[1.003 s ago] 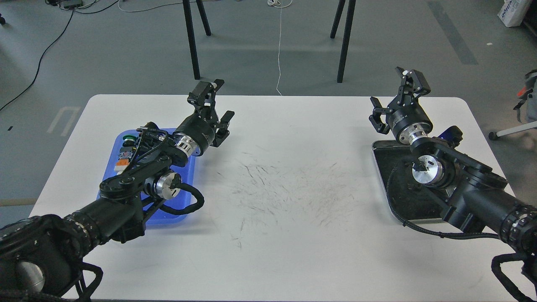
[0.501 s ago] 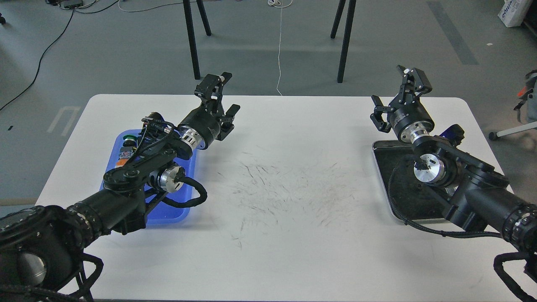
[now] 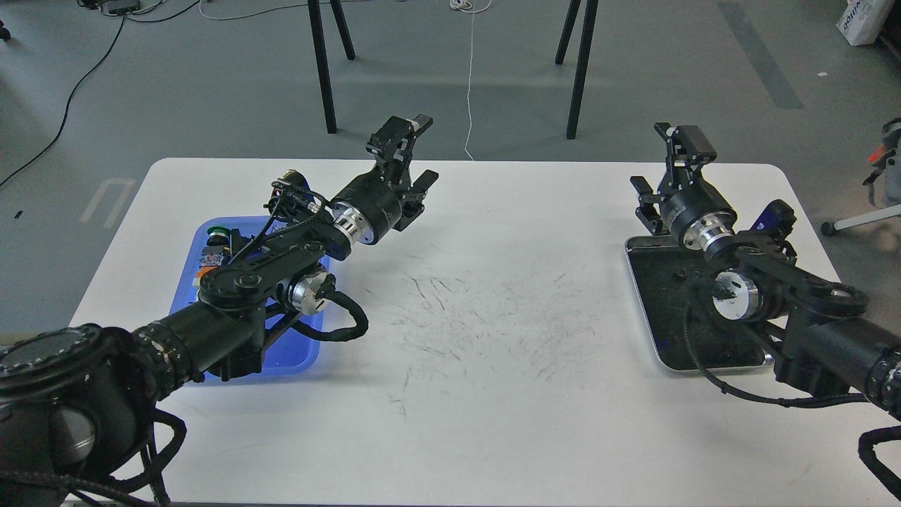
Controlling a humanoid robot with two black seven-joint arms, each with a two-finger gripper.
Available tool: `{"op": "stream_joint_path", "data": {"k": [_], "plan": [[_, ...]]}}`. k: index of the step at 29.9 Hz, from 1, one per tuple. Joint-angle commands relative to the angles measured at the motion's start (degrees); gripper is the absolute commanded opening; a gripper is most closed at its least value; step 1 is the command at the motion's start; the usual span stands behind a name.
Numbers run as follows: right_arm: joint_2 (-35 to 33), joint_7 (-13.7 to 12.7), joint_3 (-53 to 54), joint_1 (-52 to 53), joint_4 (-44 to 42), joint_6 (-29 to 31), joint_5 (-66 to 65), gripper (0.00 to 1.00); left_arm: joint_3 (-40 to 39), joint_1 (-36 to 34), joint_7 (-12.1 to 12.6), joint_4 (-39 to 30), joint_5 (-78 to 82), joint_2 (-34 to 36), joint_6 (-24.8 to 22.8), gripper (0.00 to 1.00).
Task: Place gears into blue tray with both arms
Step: 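Lift the right gripper off the metal tray and reposition above it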
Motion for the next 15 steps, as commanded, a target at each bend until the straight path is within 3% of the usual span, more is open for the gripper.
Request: {"op": "stream_joint_path", "data": {"k": [1,9,15], "plan": [[-4.12,0.02,0.15,-0.53,4.53,-0.39,-1.94,0.99,-0.16,0.11,0.0,-0.01,-0.24,0.19,-0.03,1.0],[-5.01,0.02,0.33,0.08,7.7,-0.21,-2.99,0.99,-2.27,0.55,0.0,-0.01,-0.33,0.45,-0.12,1.0],[-9.22,0.02,-5.11,4.3,7.8,3.38,-13.26,0.99,-2.71,0.99,0.0,-0.01,-1.21,0.72,-0.3,1.0]]}}
